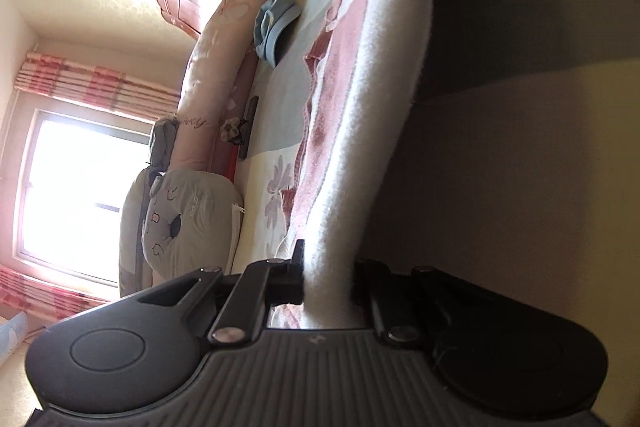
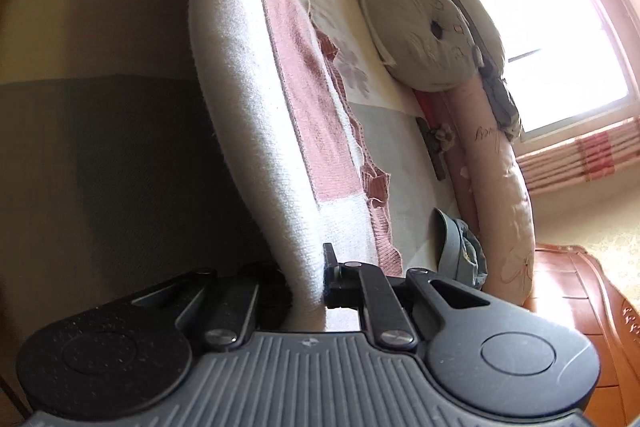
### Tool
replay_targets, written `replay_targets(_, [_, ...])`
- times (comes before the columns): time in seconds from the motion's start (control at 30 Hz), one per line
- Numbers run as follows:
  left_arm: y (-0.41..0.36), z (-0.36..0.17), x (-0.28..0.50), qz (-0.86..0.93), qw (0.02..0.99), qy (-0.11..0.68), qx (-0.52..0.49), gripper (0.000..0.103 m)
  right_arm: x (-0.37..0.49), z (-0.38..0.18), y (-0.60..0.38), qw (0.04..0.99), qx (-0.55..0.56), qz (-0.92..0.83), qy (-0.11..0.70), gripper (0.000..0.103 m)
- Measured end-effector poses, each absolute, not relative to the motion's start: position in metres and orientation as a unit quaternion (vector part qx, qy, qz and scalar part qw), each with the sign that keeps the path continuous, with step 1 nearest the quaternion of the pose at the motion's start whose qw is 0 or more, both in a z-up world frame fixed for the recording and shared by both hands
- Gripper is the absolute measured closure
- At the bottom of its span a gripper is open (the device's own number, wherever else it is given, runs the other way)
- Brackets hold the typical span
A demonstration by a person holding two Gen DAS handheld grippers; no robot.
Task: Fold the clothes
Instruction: 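Grip the sweater side edge with both grippers and fold it over lengthwise, then open both grippers and lift them from the folded sweater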
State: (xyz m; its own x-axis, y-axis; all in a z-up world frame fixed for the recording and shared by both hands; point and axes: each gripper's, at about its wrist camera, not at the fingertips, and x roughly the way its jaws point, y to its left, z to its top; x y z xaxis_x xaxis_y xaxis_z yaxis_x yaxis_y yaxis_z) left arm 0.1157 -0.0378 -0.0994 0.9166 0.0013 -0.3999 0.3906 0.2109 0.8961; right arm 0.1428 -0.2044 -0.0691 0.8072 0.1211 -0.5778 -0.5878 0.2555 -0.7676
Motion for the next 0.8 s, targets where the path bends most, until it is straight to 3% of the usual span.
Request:
replay_targets(0.3, [-0.044, -0.113, 0.061, -0.126, 0.764, 0.152, 0.614, 0.095, 0.080, -0.084, -0.209, 0.768, -0.564, 0.222, 0.207, 0.090])
replay_targets(0.8, [-0.039, -0.123, 0.036, -0.140, 0.775, 0.177, 0.591, 0.094, 0.055, -0.094, -0.223, 0.797, -0.504, 0.230, 0.239, 0.089])
